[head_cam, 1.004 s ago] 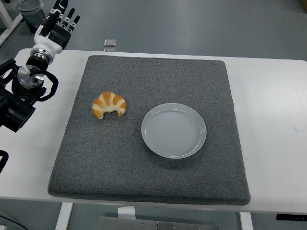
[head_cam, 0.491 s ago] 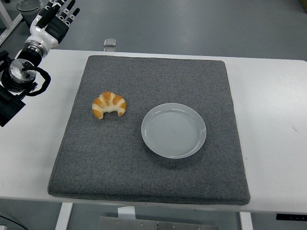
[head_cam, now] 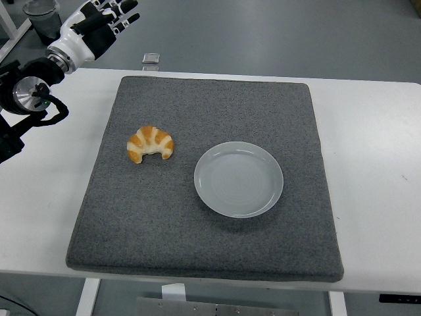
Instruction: Place the bread on the plate
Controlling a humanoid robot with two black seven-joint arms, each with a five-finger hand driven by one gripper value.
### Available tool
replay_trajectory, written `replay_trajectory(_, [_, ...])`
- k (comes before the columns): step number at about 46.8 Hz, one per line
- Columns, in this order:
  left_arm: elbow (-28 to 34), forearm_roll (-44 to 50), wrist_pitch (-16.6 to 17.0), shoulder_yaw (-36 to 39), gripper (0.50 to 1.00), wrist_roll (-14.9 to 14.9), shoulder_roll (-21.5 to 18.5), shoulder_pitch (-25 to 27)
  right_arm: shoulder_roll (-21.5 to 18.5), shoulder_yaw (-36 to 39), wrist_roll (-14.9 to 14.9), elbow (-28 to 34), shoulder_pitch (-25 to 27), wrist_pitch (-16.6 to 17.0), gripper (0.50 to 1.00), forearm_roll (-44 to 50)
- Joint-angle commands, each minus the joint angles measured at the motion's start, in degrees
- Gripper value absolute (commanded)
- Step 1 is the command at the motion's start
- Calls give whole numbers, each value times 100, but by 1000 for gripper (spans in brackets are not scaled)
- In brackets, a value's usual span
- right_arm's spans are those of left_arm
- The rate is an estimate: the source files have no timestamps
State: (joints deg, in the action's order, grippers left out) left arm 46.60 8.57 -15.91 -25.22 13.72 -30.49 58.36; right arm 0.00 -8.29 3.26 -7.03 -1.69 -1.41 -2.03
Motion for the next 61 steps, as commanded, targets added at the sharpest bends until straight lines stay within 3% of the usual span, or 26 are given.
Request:
replay_trajectory(1, [7,-505,0,9,1000,-1,0,-8,0,2,-1,0,2,0,930,0])
replay_trajectory(11, [60,-1358,-210,9,1000,8,-106,-26,0,3,-1,0,2,0,930,1])
replay_trajectory(24, [385,-2861,-219,9,1000,60,-501,-26,0,2,-1,0,2,0,930,1])
replay_trajectory(29, [482,-2923,-333,70,1000,43,-721,-17,0,3,-1,0,2,0,930,1])
replay_trajectory(36, [464,-2958,-773,474,1000,43,-826,18,0,3,-1,0,2,0,932,1])
replay_trajectory(48, [508,-3485,-615,589,1000,113,-967,0,0,3,-1,0,2,0,930,1])
replay_trajectory(54, [525,-3520,-755,677,1000,491,-1029,-52,0,3,-1,0,2,0,930,1])
replay_trajectory(61, [850,-3617,-905,782,996,500,-1187,-52,0,3,-1,0,2,0,930,1])
